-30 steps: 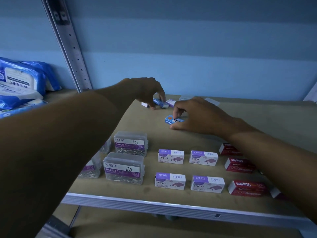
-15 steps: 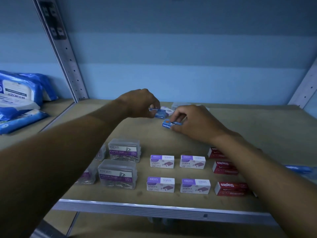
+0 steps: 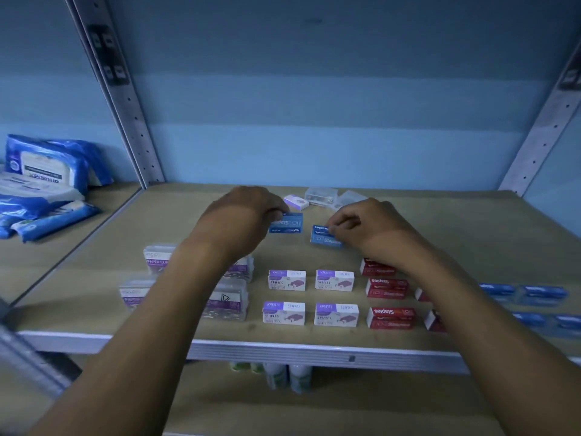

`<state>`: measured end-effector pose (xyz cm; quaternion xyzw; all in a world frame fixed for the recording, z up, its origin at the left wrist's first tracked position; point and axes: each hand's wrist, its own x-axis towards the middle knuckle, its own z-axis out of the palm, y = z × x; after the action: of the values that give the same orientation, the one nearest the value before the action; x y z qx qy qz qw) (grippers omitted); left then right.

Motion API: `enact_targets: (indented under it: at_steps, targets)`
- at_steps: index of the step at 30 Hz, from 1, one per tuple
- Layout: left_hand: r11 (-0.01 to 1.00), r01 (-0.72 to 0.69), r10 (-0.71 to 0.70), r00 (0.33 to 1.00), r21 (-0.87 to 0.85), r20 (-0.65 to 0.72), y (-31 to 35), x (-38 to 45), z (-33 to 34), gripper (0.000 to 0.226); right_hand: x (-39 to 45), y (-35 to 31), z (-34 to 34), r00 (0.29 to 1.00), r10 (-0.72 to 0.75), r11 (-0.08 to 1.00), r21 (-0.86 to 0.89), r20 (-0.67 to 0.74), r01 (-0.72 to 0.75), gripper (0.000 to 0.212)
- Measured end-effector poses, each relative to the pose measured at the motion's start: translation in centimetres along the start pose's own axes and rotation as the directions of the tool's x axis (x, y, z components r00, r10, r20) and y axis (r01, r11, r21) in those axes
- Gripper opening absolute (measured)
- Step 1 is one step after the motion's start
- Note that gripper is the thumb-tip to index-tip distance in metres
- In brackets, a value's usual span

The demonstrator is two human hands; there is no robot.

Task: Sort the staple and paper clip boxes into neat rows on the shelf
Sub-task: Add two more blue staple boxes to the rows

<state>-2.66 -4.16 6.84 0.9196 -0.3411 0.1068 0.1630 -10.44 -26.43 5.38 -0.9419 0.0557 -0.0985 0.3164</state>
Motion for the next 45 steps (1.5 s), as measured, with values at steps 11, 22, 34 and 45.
enact_targets:
  at_steps: [11,22,34,45]
  targets:
    - [0.994,-0.025,0.018,0.997,0.102,0.07,0.2,-1.7,0.5,0.028,-1.1,1.0,-0.5,0.999,0.004,0.999,-0.04,0.053,-0.002,0.009]
    - [0.994,0.049,-0.067,0.981,0.101,0.182,0.0,-1.6,1.5,0.028,-1.0,1.0,0.6,0.992,0.008,0.995,-0.101,0.123,0.005,0.009]
    - [0.992,0.126,-0.119,0.973,-0.027,0.198,0.0,-1.9,0.6,0.04,-1.2,0.6,-0.3,0.994,-0.007,0.997,-0.076,0.113,0.015,0.009]
    - [0.995,0.089,-0.097,0.959,0.043,0.268,0.6,-0.7,1.5,0.028,-1.1,0.5,0.2,0.992,-0.018,0.996,-0.089,0.122,0.029,0.016]
